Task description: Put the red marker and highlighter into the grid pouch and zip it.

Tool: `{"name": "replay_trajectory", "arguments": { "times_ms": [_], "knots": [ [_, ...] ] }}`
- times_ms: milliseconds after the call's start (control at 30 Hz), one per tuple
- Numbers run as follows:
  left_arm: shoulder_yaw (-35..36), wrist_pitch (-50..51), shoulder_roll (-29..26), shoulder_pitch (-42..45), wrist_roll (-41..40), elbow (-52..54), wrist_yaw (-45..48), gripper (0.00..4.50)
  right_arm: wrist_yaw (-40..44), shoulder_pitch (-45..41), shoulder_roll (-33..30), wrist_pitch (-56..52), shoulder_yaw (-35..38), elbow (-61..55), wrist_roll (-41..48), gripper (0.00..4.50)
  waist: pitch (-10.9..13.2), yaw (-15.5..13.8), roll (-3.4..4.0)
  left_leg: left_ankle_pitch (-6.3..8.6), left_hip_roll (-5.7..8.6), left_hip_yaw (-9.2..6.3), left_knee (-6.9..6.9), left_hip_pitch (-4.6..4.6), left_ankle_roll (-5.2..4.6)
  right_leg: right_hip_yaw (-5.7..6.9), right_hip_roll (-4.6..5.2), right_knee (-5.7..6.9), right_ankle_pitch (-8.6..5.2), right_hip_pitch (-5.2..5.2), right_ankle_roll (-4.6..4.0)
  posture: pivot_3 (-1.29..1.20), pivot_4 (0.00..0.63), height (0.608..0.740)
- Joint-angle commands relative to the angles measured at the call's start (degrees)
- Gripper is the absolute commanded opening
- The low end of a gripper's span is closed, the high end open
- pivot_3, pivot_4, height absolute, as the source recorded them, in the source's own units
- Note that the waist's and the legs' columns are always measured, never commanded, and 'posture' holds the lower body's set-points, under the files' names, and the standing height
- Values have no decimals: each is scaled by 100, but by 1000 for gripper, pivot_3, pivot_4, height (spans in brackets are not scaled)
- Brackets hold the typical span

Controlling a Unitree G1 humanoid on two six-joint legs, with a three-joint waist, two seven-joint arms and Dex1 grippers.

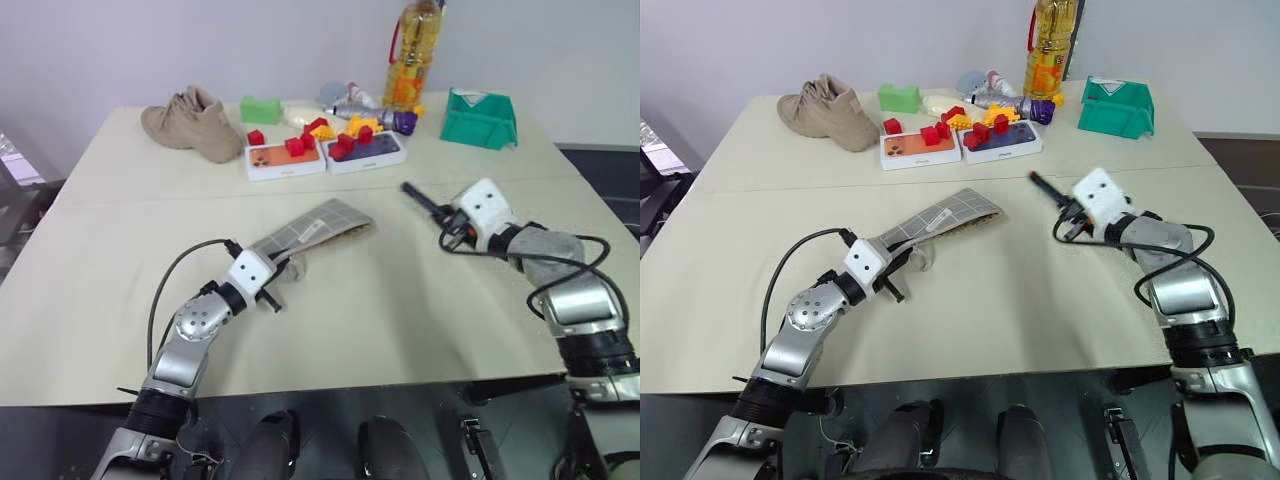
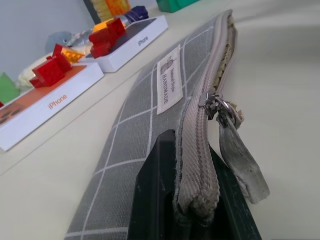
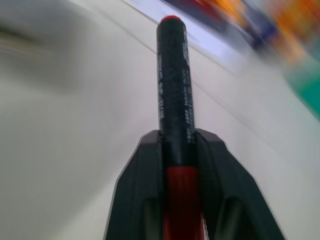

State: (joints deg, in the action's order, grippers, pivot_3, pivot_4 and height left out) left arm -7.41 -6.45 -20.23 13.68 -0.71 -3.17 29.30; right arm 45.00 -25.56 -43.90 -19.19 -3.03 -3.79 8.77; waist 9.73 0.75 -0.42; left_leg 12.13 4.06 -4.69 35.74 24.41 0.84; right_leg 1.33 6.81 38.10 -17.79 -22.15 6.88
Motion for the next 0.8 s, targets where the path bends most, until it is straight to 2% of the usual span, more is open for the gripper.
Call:
{"name": "replay_trajectory", "arguments": {
  "times_ms": [33, 333, 600, 800],
  "knots": [
    [119, -40, -16, 34, -68, 169, -4, 0, 687, 84, -142, 25, -45, -656, 376, 360, 1, -5, -1, 0, 0, -1, 6, 0, 0, 0, 0, 0, 0, 3, 0, 0, 150, 739],
    [43, -85, 8, 42, -103, 267, 126, 0, 670, -41, -75, 140, -538, -538, -325, 360, 1, -19, -1, 2, 2, -6, 18, 1, -1, 1, 2, 1, 0, 6, 0, 0, 150, 739],
    [-68, -30, -14, -24, -82, 444, 321, 0, 659, -104, -53, 508, -609, -242, -681, 360, 1, -24, -1, 1, 2, -6, 18, 1, -1, 1, 3, 0, 0, 7, 0, 0, 150, 739],
    [-234, -48, -89, -21, -9, 556, 586, 0, 821, -343, -138, 805, -950, -417, -1212, 360, 1, -16, -1, 2, 2, -6, 18, 1, -1, 1, 3, 0, 0, 6, 0, 0, 150, 739]
  ]
}}
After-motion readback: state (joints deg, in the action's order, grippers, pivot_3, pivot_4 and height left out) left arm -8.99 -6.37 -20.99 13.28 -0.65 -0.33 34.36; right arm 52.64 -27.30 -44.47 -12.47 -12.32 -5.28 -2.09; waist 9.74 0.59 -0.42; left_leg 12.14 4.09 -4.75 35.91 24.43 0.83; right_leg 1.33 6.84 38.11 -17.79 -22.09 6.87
